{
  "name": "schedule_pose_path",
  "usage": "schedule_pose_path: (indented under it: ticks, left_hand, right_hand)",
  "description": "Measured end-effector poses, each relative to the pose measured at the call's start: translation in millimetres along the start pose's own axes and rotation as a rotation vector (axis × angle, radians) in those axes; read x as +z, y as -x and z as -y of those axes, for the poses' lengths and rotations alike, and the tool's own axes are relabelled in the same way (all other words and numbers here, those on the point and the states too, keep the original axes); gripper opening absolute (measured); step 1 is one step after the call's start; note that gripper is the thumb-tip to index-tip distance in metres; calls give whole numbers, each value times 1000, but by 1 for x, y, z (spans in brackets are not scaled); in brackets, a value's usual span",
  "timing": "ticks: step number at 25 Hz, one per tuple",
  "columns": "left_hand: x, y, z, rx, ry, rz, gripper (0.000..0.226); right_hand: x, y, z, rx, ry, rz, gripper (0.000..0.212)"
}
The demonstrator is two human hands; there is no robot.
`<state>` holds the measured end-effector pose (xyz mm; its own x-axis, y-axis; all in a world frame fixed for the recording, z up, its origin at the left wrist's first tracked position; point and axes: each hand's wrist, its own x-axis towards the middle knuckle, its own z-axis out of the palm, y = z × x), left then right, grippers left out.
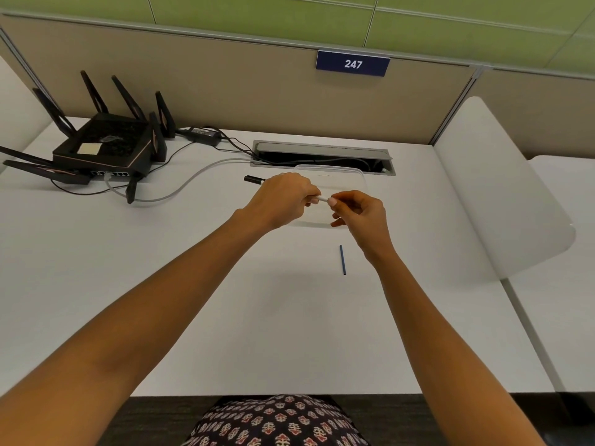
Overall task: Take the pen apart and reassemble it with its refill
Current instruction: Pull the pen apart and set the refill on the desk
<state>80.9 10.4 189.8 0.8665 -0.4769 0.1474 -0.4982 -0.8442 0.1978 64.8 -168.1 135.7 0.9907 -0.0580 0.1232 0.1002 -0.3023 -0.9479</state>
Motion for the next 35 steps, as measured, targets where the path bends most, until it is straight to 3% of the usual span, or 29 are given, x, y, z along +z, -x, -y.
schedule_pose_path:
  ticks: [8,11,20,23,27,32,35]
  left_hand:
    - [4,-1,4,-14,32,11,23]
    - [3,-2,6,-8,35,5,23]
    - [5,-4,6,-53,94,21,25]
    - [4,-5,4,-64,98,26,26]
    - [2,-4,1,-57,93,35,26]
    - [2,-4,-4,-69,84,64,26]
    - [2,-4,-7,-79,82,82,27]
  right_hand:
    - [3,-3,2,12,-50,39,14]
    - [5,-5,1,48,-81,23,4]
    - [6,-7,0,68,-144,37,15]
    - [5,-7,-2,113,-180,31,3]
    - [3,-6,-4,146,-126,49,18]
    - [1,-5,-5,108,-150,55,16]
    - [1,-4,-7,132,-171,53,5]
